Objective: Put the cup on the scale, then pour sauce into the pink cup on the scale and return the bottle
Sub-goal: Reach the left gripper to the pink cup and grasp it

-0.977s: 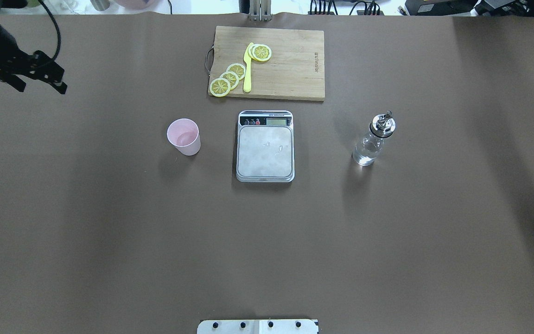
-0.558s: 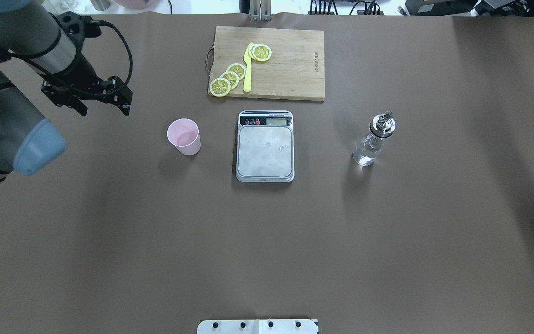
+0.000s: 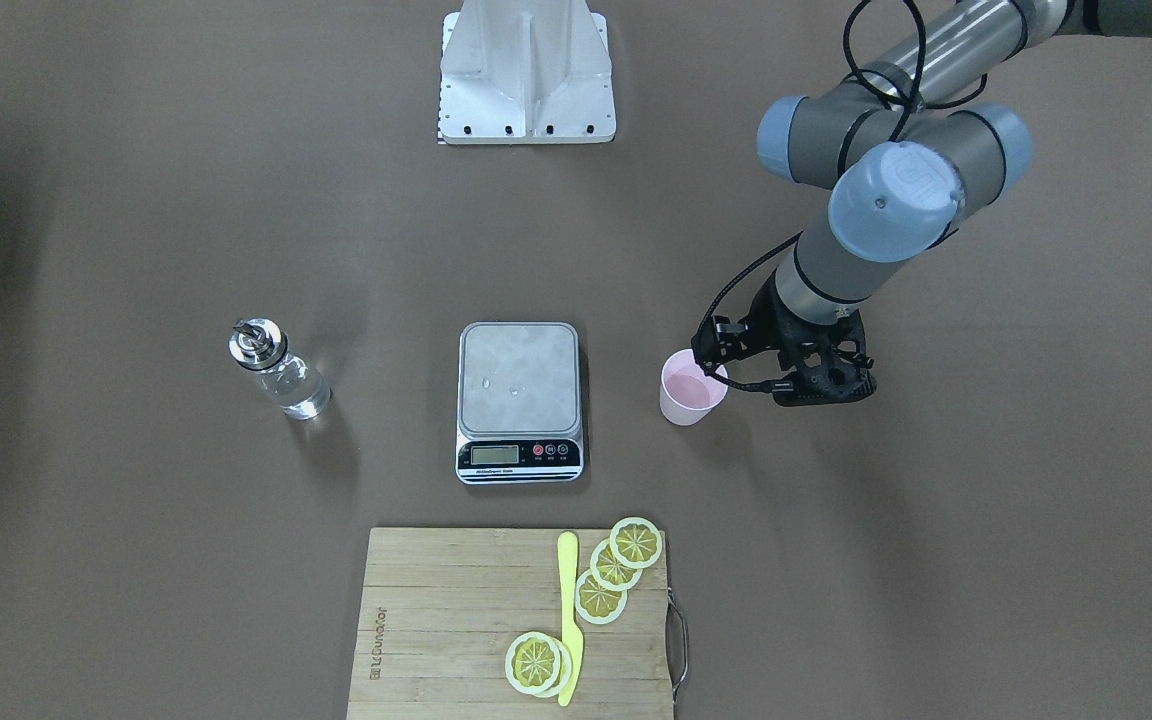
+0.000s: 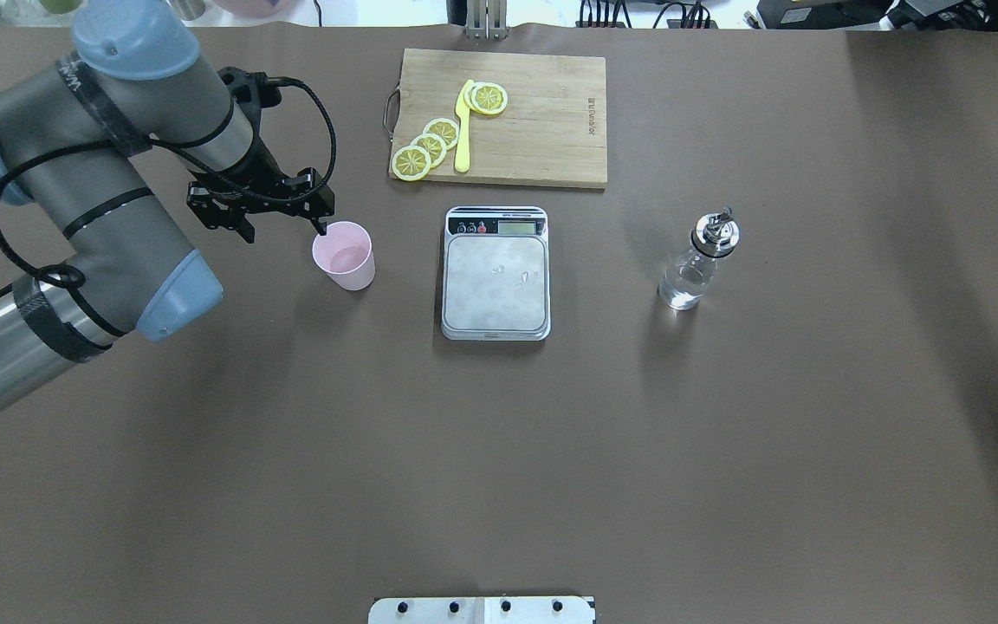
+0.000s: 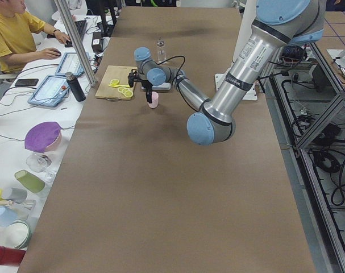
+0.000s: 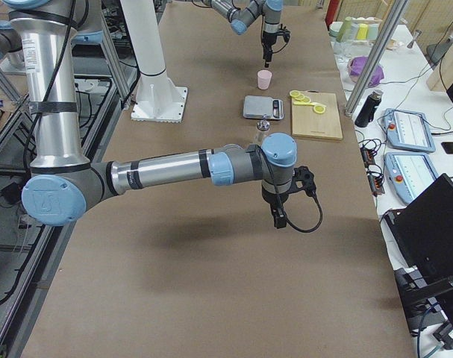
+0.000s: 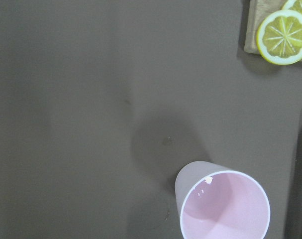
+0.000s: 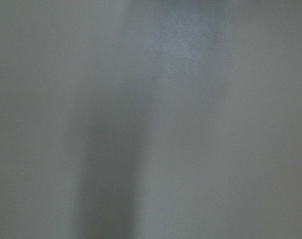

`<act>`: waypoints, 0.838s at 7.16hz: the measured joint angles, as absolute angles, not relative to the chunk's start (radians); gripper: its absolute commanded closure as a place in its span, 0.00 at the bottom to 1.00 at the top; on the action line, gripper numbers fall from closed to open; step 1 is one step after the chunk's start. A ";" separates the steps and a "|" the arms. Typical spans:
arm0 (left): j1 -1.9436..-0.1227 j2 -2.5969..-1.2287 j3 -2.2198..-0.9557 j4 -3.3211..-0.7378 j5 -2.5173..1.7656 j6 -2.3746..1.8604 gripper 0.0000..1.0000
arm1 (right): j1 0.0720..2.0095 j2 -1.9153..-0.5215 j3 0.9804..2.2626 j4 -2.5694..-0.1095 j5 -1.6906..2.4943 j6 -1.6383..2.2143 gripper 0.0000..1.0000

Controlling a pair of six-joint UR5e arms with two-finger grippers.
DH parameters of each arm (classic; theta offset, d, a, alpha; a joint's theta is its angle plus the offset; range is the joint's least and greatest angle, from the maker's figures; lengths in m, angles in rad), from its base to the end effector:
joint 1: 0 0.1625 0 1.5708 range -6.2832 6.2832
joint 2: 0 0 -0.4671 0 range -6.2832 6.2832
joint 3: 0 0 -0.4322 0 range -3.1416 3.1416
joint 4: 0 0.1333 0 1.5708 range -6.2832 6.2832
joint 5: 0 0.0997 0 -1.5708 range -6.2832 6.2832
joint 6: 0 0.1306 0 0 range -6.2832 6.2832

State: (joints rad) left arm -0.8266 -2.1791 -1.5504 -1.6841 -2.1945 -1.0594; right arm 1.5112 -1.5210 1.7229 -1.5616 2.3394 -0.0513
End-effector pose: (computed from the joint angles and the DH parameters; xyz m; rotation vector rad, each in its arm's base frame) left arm 0.4804 -0.6059 0.3228 -0.0482 0.9007 -0.0750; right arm 0.0089 -0.5654 0.6133 0.1976 -0.7675 -0.1862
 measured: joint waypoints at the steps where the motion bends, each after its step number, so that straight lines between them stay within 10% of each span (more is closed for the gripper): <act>1: -0.822 -2.187 -1.529 -1.702 -2.194 -1.076 0.26 | 1.512 -1.521 1.723 -1.562 2.339 -0.051 0.00; 6: -0.778 -2.193 -1.496 -1.740 -2.130 -1.078 0.48 | 1.512 -1.520 1.722 -1.562 2.338 -0.052 0.00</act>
State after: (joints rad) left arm -0.7781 -2.1933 -1.4957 -1.7398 -2.1298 -1.0778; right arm 1.5121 -1.5202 1.7223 -1.5616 2.3380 -0.0520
